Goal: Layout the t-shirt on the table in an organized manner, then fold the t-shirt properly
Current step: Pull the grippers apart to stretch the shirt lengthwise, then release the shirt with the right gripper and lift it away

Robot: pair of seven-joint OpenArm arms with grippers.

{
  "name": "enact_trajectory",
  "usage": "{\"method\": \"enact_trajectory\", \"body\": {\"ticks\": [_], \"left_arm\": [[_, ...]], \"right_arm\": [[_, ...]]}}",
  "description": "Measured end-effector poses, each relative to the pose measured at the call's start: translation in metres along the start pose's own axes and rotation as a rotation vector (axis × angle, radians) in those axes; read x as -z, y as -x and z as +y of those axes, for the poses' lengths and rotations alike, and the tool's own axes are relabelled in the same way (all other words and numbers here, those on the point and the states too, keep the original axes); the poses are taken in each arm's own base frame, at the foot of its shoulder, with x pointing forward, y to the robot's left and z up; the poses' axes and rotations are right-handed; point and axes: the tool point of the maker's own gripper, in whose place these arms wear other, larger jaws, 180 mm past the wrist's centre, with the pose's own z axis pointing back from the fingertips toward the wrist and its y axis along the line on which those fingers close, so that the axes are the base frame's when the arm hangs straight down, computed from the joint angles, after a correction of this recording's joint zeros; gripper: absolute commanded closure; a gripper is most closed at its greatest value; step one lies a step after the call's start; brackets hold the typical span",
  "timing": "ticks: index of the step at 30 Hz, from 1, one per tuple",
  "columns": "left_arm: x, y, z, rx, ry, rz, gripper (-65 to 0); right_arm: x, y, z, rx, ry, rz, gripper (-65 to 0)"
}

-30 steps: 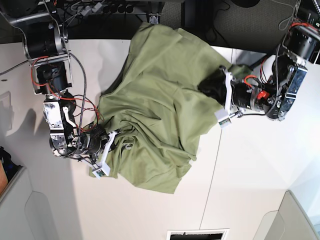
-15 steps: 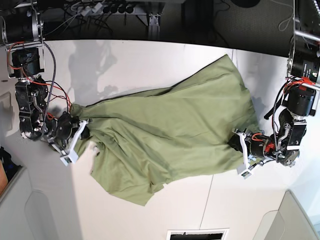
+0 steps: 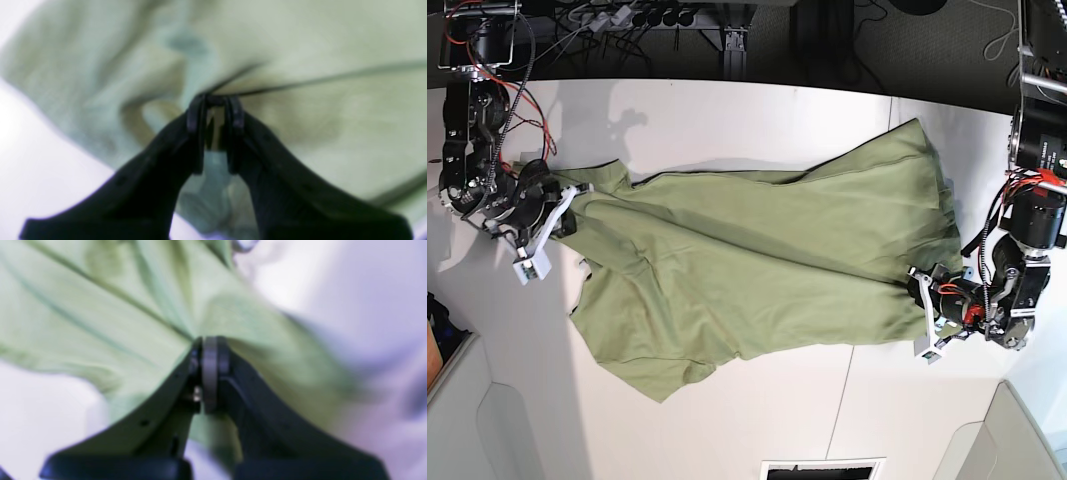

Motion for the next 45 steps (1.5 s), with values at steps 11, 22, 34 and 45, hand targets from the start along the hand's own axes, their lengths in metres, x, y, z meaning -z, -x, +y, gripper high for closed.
{"method": "enact_trajectory", "body": {"ticks": [11, 22, 34, 45], "left_arm": [[-0.045, 0.024, -0.054, 0.025, 0.27, -0.071, -13.8], [-0.016, 0.112, -0.12, 0.045, 0.409, 0.062, -13.8], [-0.015, 0.118, -0.129, 0.092, 0.406, 0.07, -13.8], [-0.008, 0.106, -0.105, 0.189, 0.266, -0.007, -13.8]], "right_arm": [[-0.028, -0.003, -0.04, 0.172, 0.062, -0.044, -14.5], [-0.021, 0.054, 0.006, 0.201, -0.091, 0.041, 0.0], [-0.058, 0.085, -0.001, 0.225, -0.029, 0.046, -1.1], [-0.08, 0.12, -0.01, 0.306, -0.025, 0.059, -18.0]]}}
